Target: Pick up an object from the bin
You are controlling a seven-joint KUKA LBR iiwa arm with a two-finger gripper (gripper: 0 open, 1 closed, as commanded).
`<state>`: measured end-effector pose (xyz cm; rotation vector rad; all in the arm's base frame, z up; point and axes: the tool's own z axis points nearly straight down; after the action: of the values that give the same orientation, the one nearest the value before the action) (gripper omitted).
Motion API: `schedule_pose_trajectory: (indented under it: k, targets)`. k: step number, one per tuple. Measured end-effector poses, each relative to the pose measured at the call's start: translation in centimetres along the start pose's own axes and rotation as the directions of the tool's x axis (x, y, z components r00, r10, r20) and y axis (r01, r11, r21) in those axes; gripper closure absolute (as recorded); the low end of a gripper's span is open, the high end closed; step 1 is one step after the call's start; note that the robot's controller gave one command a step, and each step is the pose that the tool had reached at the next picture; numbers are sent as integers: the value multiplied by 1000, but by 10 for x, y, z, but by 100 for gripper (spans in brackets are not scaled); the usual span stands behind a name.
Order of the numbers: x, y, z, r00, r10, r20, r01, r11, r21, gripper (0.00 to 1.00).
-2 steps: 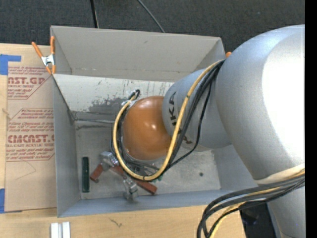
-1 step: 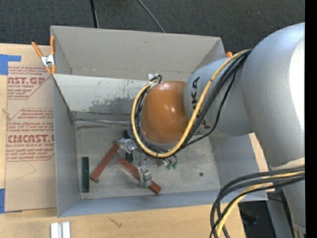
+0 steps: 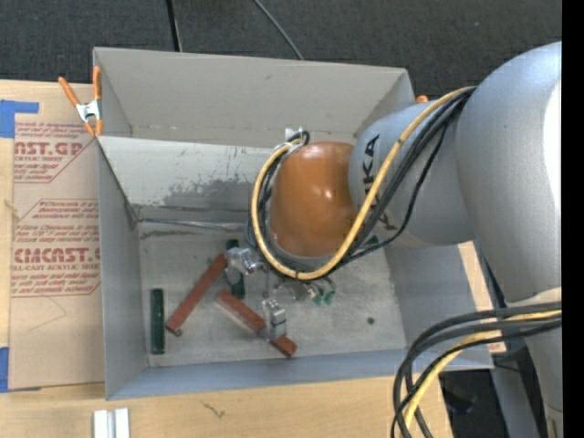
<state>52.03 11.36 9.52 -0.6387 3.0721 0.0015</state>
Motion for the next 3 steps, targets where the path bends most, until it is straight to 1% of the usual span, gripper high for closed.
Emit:
schedule_pose_trajectory:
  k: [1, 2, 3]
  targets:
    - [10, 10, 13, 998, -59, -2, 59, 998, 1, 0]
    - [-11, 36, 19, 982, -186, -3, 186, 982, -1, 0]
    - [-5, -20, 25, 994, 105, -2, -105, 994, 0, 100]
